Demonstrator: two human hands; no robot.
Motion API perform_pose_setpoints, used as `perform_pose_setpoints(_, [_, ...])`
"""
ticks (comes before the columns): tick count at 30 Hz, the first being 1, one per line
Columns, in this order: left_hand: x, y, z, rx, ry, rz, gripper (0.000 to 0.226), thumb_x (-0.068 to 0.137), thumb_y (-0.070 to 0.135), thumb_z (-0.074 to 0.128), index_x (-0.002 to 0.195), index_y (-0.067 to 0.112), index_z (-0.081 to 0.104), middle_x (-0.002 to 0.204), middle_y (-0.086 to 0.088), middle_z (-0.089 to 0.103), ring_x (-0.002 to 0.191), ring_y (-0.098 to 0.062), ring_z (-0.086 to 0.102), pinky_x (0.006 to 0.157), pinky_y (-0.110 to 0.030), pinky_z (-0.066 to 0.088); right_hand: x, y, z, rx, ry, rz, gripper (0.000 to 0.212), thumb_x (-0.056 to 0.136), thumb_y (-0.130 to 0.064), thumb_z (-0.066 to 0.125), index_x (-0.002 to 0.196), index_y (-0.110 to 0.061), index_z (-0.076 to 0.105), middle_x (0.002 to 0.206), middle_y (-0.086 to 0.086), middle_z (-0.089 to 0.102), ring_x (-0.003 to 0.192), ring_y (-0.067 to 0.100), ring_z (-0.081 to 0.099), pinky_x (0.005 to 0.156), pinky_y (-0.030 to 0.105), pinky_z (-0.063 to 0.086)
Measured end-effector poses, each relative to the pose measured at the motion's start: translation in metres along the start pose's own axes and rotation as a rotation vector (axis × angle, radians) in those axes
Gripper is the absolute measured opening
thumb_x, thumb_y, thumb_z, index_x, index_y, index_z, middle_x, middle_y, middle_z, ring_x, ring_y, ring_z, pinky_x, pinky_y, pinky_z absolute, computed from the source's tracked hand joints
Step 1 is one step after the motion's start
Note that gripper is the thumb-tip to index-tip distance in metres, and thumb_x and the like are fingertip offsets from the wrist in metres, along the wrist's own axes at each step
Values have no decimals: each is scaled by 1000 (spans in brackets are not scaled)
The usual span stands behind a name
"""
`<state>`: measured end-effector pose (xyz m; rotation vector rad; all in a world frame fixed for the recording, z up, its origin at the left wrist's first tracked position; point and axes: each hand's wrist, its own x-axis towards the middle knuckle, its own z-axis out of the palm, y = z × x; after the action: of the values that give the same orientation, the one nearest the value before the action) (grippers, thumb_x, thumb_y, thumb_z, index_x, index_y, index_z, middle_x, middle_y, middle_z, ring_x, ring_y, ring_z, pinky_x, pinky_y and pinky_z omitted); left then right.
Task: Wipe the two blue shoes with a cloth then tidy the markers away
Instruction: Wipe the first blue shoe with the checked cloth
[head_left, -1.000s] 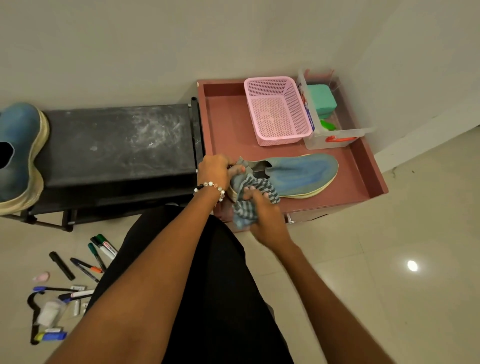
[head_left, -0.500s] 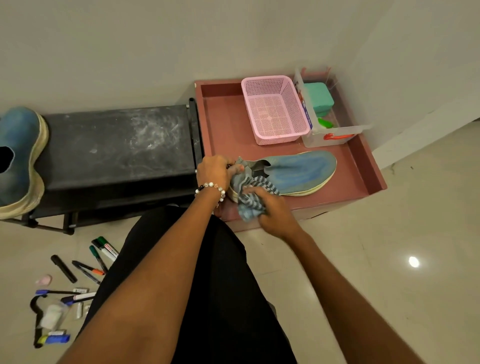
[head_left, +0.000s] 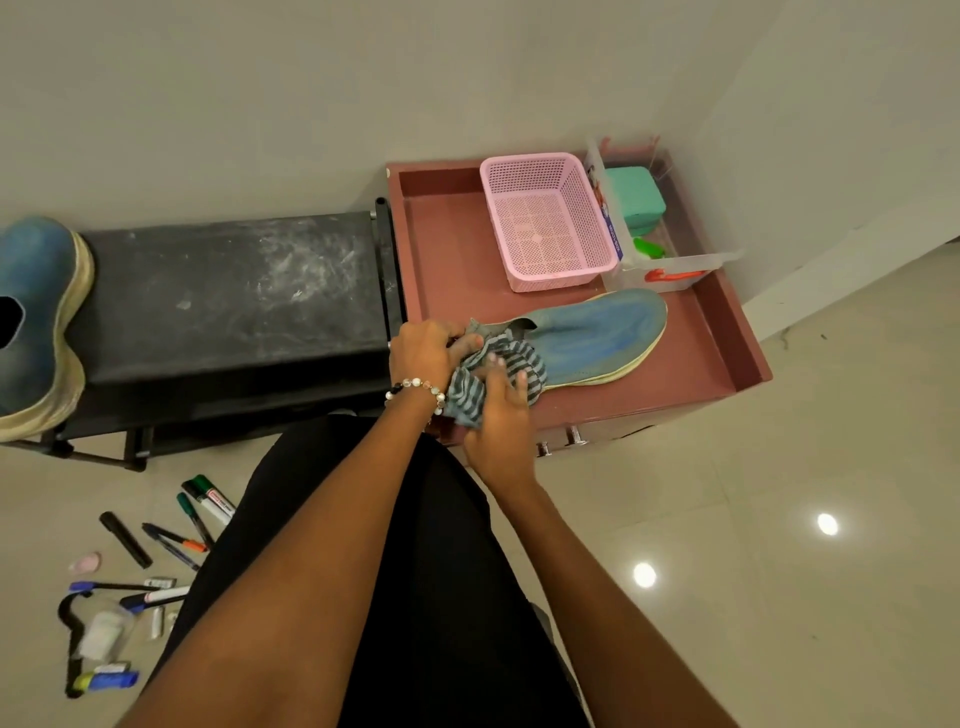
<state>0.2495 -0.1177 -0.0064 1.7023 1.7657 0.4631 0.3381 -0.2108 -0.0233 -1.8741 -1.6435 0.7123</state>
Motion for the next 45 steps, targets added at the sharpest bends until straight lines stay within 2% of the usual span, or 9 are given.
perform_pose_setpoints(6, [-2, 2, 1, 32, 36, 34, 34, 86, 48, 62, 88, 18, 76, 73, -12, 66, 71, -25, 56, 60, -27, 33, 9, 48, -67, -199, -333, -289, 65, 62, -6, 81, 122, -4, 56, 127, 14, 59, 125, 27, 47, 115, 38, 17])
perform_pose_setpoints(13, [-5, 5, 4, 26, 35, 10, 34, 86, 47, 63, 84, 16, 75, 69, -12, 64, 73, -29, 60, 62, -30, 42, 9, 9, -16, -146, 31, 159, 43, 70, 1, 65, 112, -4, 56, 112, 18, 59, 107, 37, 49, 96, 52, 41])
perform_pose_setpoints(17, [-4, 5, -1, 18, 9, 20, 32, 86, 43, 64, 83, 13, 74, 64, -7, 59, 67, -24, 55, 60, -28, 40, -3, 14, -19, 6, -48, -28, 45, 75, -16, 63, 118, -3, 58, 120, 19, 61, 117, 38, 51, 97, 48, 45])
perform_pose_setpoints(19, [-4, 6, -2, 23, 7, 23, 33, 86, 43, 64, 82, 12, 74, 66, -9, 61, 67, -23, 52, 59, -27, 36, -4, 41, -45, -35, -145, -131, 54, 69, -5, 73, 121, -7, 61, 125, 15, 60, 122, 26, 50, 106, 47, 37])
perform_pose_setpoints(25, [-3, 7, 0, 25, 28, 2, 33, 85, 46, 64, 86, 14, 76, 73, -14, 66, 70, -23, 52, 61, -27, 35, 10, 37, -49, -87, 76, 110, 43, 68, 4, 71, 109, -5, 62, 99, 12, 64, 97, 31, 58, 81, 35, 47])
perform_pose_setpoints(28, [-1, 6, 1, 25, 20, -12, 33, 85, 46, 65, 85, 14, 75, 66, -8, 59, 69, -24, 55, 60, -26, 37, 8, 5, -8, -38, 151, 244, 38, 76, 1, 62, 113, -5, 56, 110, 15, 61, 108, 33, 53, 93, 46, 47])
perform_pose_setpoints(31, [-1, 5, 1, 40, 6, -5, 34, 85, 45, 65, 81, 12, 74, 63, -4, 55, 66, -22, 54, 58, -25, 35, -1, -6, -3, 92, 119, 114, 35, 72, -1, 49, 105, -6, 57, 97, 11, 62, 94, 34, 55, 82, 44, 50])
perform_pose_setpoints(36, [-1, 4, 3, 1, 22, -6, 33, 84, 46, 66, 78, 14, 74, 64, -7, 59, 65, -22, 52, 57, -25, 33, -9, 48, -50, 132, -78, -140, 46, 67, -15, 62, 112, -23, 59, 107, 2, 63, 93, 21, 60, 72, 29, 50])
perform_pose_setpoints(45, [-4, 5, 4, -12, 64, -8, 32, 83, 46, 66, 87, 16, 77, 69, -8, 63, 68, -23, 55, 57, -26, 32, 4, 17, -17, 59, 278, 294, 35, 73, 0, 61, 107, -8, 60, 99, 10, 65, 95, 27, 60, 71, 27, 45])
